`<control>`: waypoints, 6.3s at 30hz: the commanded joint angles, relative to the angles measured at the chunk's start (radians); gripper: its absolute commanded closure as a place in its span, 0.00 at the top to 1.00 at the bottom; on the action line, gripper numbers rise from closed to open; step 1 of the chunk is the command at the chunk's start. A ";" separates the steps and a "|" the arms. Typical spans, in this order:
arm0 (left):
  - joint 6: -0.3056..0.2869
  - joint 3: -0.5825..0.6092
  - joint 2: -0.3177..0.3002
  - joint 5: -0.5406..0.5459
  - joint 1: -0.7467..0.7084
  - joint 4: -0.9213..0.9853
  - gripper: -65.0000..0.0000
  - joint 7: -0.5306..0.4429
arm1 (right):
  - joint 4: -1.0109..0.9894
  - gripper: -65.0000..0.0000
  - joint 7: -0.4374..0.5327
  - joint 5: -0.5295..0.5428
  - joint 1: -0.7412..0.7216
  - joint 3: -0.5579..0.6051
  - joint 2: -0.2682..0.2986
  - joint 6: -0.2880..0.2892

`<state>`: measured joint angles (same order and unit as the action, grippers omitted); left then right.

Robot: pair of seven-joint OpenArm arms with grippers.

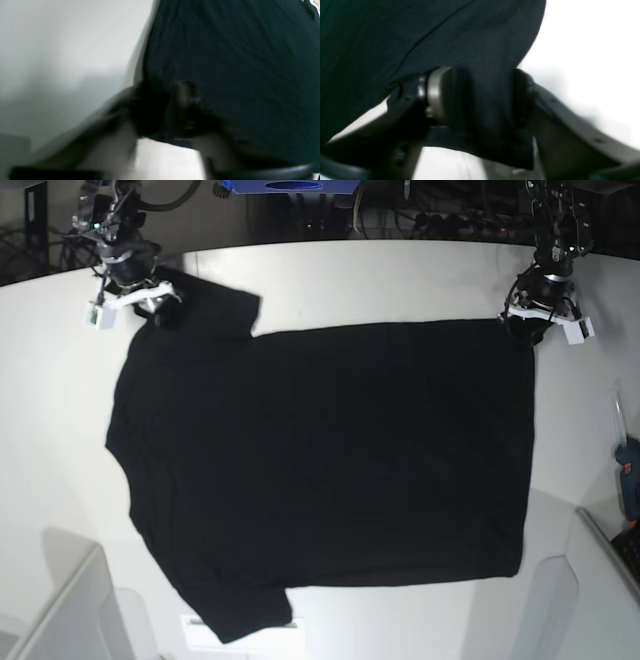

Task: Fold the T-shirt properly
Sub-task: 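Close both grippers on the shoulder corners and pull them apart, then lift the shoulder edge with both grippers and drag it toward the hem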

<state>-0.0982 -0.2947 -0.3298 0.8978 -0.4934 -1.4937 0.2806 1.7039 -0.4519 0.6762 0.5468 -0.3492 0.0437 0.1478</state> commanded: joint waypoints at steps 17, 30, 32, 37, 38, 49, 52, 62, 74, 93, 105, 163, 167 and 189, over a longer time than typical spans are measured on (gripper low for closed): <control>0.012 -0.004 -0.012 -0.010 -0.043 -0.031 0.00 0.047 | -0.069 0.00 -0.017 0.001 -0.001 -0.011 0.002 -0.003; 0.012 -0.005 -0.012 -0.012 -0.149 -0.130 0.00 0.044 | 0.109 0.00 -0.017 0.006 0.138 -0.038 -0.008 -0.003; 0.012 -0.005 -0.021 -0.012 -0.170 -0.158 0.00 0.044 | 0.135 0.00 -0.017 0.006 0.160 -0.037 -0.009 -0.003; 0.013 -0.037 -0.032 -0.012 -0.233 -0.223 0.00 0.042 | 0.192 0.00 -0.017 0.006 0.207 -0.038 -0.021 -0.003; 0.013 -0.059 -0.030 -0.012 -0.247 -0.236 0.00 0.045 | 0.198 0.00 -0.017 0.006 0.218 -0.038 -0.021 -0.003; 0.012 -0.117 -0.028 -0.012 -0.325 -0.258 0.00 0.045 | 0.272 0.00 -0.015 0.006 0.273 -0.031 -0.064 -0.003; 0.012 -0.120 -0.027 -0.012 -0.327 -0.261 0.00 0.044 | 0.281 0.00 -0.015 0.006 0.270 -0.031 -0.075 -0.003; 0.018 -0.123 -0.025 -0.010 -0.259 -0.341 0.00 0.052 | 0.285 0.00 -0.020 0.006 0.177 -0.029 -0.071 -0.003; 0.018 -0.119 -0.027 -0.010 -0.169 -0.305 0.00 0.052 | 0.284 0.00 -0.077 0.006 0.057 -0.035 -0.067 -0.004; 0.105 -0.126 -0.024 -0.010 -0.024 -0.276 0.00 0.177 | 0.275 0.00 -0.236 0.000 -0.166 -0.038 -0.067 -0.010; 0.108 -0.125 -0.024 -0.010 0.017 -0.233 0.00 0.179 | 0.164 0.00 -0.255 -0.002 -0.274 -0.038 -0.067 -0.010; 0.110 -0.116 -0.033 -0.012 0.330 -0.078 0.00 0.343 | -0.153 0.00 -0.249 -0.002 -0.611 -0.026 -0.048 -0.070; 0.110 -0.116 -0.035 -0.012 0.350 -0.017 0.00 0.345 | -0.156 0.00 -0.249 -0.002 -0.626 -0.026 -0.048 -0.070; 0.110 -0.103 -0.028 -0.133 0.381 -0.006 0.21 0.345 | -0.169 0.42 -0.235 -0.003 -0.629 -0.038 -0.048 -0.070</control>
<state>0.0189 -0.3904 -0.3386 0.7601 -0.1249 -1.4796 0.6437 1.5089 -0.7113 0.6544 -0.0650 -0.3847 -0.0113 0.0692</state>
